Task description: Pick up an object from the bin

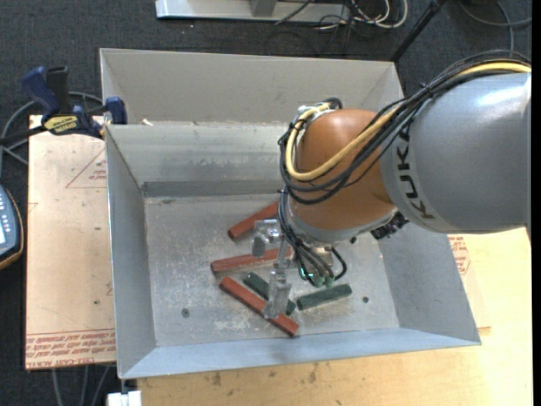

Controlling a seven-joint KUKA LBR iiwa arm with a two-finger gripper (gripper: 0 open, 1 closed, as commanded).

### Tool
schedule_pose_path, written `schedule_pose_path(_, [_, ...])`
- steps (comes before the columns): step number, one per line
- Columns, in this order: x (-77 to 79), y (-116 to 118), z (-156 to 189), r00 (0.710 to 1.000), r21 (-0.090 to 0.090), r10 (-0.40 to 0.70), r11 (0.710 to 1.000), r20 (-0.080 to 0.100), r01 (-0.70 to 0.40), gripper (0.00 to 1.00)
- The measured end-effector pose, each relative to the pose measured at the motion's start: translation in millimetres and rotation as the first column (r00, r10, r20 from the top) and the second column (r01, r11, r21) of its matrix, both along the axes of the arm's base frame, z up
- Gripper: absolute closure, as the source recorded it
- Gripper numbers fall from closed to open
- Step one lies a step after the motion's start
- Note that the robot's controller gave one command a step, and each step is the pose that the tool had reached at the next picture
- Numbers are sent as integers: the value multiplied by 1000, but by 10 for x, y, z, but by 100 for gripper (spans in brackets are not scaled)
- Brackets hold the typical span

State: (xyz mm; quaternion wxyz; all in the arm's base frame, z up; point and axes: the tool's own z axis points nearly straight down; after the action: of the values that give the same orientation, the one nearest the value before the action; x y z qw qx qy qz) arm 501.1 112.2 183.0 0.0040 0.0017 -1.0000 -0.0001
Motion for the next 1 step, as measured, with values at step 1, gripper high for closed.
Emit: schedule_pose_path(1, [120, -531, -1156, 996, 0, -92, 996, 4, 92, 0])
